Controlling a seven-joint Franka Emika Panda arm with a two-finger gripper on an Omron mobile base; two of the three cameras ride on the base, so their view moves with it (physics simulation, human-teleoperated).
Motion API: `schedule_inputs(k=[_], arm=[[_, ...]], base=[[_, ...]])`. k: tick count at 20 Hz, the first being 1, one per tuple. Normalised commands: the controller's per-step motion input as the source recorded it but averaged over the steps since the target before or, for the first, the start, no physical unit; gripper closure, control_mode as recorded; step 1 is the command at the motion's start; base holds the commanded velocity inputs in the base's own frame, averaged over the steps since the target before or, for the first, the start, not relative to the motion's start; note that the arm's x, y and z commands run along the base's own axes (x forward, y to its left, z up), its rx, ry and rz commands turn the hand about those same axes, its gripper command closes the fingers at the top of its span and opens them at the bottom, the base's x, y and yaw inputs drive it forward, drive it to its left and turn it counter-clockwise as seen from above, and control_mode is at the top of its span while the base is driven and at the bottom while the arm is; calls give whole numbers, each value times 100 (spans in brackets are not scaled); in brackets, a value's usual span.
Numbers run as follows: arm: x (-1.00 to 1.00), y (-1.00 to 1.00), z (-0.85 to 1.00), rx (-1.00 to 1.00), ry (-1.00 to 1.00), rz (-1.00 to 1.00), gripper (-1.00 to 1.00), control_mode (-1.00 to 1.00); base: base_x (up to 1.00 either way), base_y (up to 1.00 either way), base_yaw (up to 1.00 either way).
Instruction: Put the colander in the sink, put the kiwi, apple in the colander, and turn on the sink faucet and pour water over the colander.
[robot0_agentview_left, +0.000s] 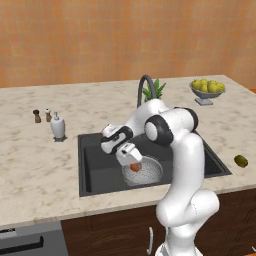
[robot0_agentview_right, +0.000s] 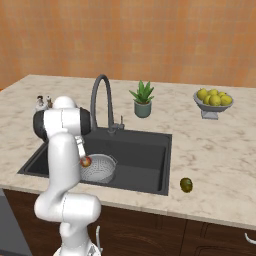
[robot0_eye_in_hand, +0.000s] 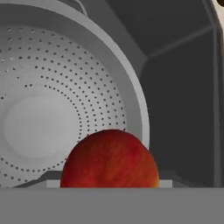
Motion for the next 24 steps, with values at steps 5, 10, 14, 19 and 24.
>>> schedule_inputs(k=[5,10,14,19,24], arm=[[22,-18,-44,6,0,14,100,-100],[13,-8,-31,14,0,20,100,-100],[-1,-11,-24,16,0,17,-100,-100],[-23,-11,3,14,0,6,-100,-100],[-36,-5,28,9,0,0,-100,-100]], base=[[0,0,0],[0,0,0],[0,0,0],[0,0,0],[0,0,0]])
